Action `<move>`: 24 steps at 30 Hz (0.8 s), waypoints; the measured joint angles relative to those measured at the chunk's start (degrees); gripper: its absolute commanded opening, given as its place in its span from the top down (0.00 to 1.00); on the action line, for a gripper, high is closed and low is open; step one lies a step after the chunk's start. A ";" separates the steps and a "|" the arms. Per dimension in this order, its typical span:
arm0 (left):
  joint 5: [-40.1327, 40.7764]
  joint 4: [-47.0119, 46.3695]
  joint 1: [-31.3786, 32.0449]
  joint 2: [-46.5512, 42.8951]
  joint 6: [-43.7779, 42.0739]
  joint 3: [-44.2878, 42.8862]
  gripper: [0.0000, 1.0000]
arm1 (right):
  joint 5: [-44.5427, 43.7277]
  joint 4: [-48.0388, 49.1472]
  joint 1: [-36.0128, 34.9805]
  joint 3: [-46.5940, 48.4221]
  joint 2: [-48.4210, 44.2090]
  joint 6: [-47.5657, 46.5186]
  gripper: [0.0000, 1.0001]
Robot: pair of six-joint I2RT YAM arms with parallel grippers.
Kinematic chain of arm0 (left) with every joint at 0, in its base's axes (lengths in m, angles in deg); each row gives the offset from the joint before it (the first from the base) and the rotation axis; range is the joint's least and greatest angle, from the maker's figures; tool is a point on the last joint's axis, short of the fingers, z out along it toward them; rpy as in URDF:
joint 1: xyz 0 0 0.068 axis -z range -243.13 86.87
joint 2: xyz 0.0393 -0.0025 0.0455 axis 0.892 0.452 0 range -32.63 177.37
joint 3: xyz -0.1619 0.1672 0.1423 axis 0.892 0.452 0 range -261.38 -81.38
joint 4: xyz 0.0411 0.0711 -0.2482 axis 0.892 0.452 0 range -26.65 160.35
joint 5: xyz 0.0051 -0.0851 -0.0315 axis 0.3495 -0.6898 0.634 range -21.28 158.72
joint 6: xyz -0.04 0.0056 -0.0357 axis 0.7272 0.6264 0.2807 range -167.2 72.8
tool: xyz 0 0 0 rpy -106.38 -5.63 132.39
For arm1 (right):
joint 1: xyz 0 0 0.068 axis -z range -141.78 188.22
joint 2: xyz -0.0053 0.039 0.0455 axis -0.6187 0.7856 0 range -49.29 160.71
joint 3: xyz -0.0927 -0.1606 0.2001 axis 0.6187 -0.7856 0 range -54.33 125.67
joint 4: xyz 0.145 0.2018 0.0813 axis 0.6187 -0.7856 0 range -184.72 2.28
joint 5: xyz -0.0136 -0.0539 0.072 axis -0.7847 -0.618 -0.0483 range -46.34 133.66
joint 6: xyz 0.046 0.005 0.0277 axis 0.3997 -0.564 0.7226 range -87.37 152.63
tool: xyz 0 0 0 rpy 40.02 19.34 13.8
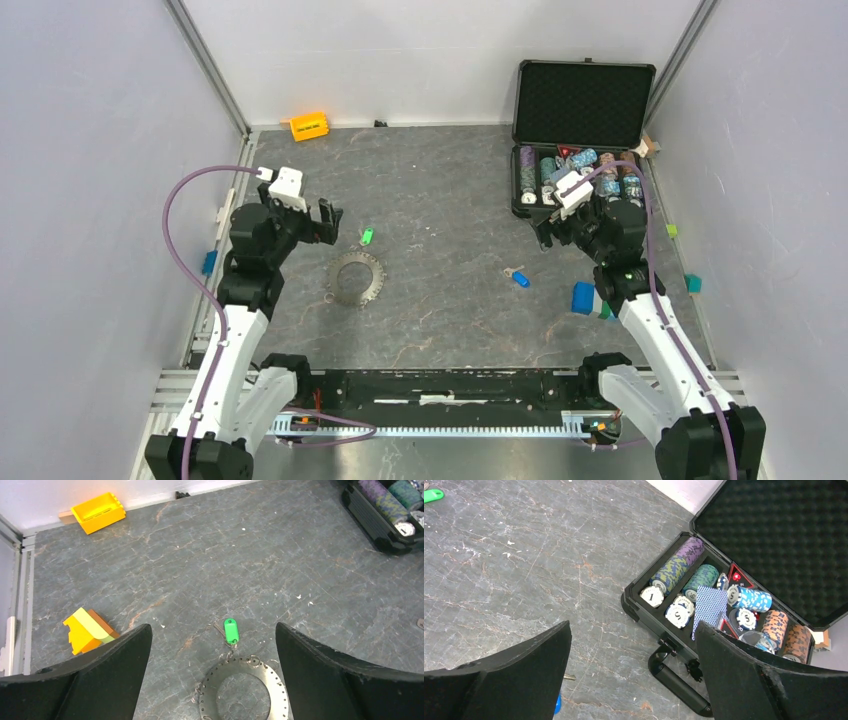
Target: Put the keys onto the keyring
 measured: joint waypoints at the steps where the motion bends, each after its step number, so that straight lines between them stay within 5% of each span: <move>1: -0.52 0.22 0.00 0.00 -0.44 0.00 0.00 | -0.24 0.07 0.00 -0.11 -0.04 0.00 0.02; 10: -5.07 3.43 0.00 0.02 -3.41 -0.17 0.00 | -0.98 0.26 0.00 -0.33 -0.48 -0.24 0.02; 16: -16.09 13.60 0.39 2.45 -13.25 -5.05 0.00 | -0.66 0.22 0.00 -0.33 -0.61 -1.16 0.02; 24: -14.25 29.53 18.03 18.08 -31.95 -11.19 0.04 | 1.79 -0.04 0.00 -0.33 -0.74 -2.47 0.02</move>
